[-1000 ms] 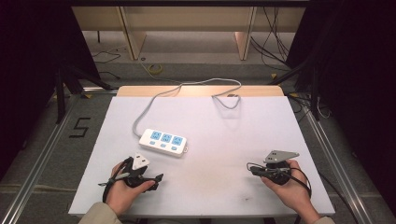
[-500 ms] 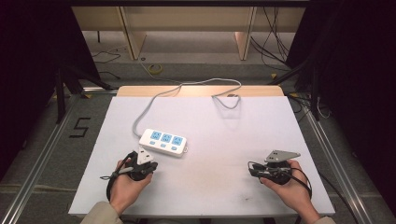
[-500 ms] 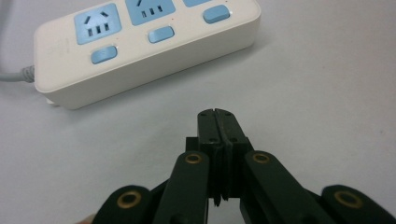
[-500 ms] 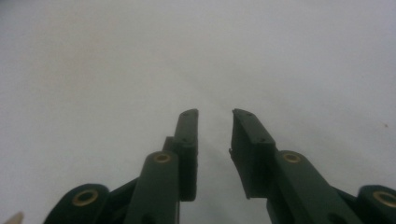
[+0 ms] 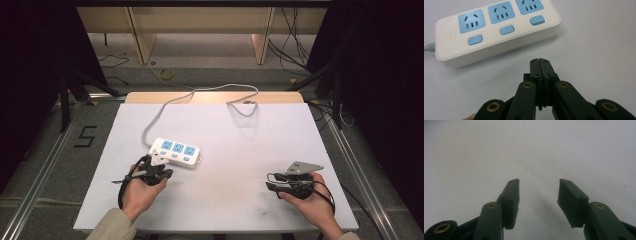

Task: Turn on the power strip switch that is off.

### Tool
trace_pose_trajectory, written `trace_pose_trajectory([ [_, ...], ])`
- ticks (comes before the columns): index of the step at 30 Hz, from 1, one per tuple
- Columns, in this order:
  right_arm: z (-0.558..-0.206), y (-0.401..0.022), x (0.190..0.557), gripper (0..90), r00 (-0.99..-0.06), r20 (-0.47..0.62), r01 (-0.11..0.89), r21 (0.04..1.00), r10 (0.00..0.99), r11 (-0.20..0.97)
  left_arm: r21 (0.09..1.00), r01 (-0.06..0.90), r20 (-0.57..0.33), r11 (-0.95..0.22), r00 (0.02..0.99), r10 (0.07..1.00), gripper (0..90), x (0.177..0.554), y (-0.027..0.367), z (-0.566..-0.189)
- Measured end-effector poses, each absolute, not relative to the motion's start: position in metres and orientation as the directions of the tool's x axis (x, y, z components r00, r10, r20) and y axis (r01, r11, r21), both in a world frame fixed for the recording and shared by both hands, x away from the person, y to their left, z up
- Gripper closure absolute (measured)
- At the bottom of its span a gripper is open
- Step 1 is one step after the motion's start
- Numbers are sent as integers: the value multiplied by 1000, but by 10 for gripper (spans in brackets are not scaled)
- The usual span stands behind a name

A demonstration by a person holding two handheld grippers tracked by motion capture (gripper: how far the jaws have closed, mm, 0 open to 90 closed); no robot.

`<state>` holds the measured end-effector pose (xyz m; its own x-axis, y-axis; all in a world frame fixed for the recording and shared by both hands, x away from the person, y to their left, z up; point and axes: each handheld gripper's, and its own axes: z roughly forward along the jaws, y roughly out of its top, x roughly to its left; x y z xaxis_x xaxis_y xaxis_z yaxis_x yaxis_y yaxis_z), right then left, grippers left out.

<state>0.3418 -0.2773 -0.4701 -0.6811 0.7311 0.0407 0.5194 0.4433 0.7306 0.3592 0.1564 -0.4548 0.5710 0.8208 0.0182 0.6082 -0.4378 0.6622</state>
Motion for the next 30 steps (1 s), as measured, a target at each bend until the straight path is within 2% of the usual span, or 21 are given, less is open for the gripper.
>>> trace_pose_trajectory([
  [18,-473,-280,339,426,-666,47,520,744,744,419,640,631,5,-439,568,823,896,375,147,-445],
  [30,-474,-281,339,418,-668,39,516,743,743,426,614,641,15,-462,575,818,897,388,141,-438],
])
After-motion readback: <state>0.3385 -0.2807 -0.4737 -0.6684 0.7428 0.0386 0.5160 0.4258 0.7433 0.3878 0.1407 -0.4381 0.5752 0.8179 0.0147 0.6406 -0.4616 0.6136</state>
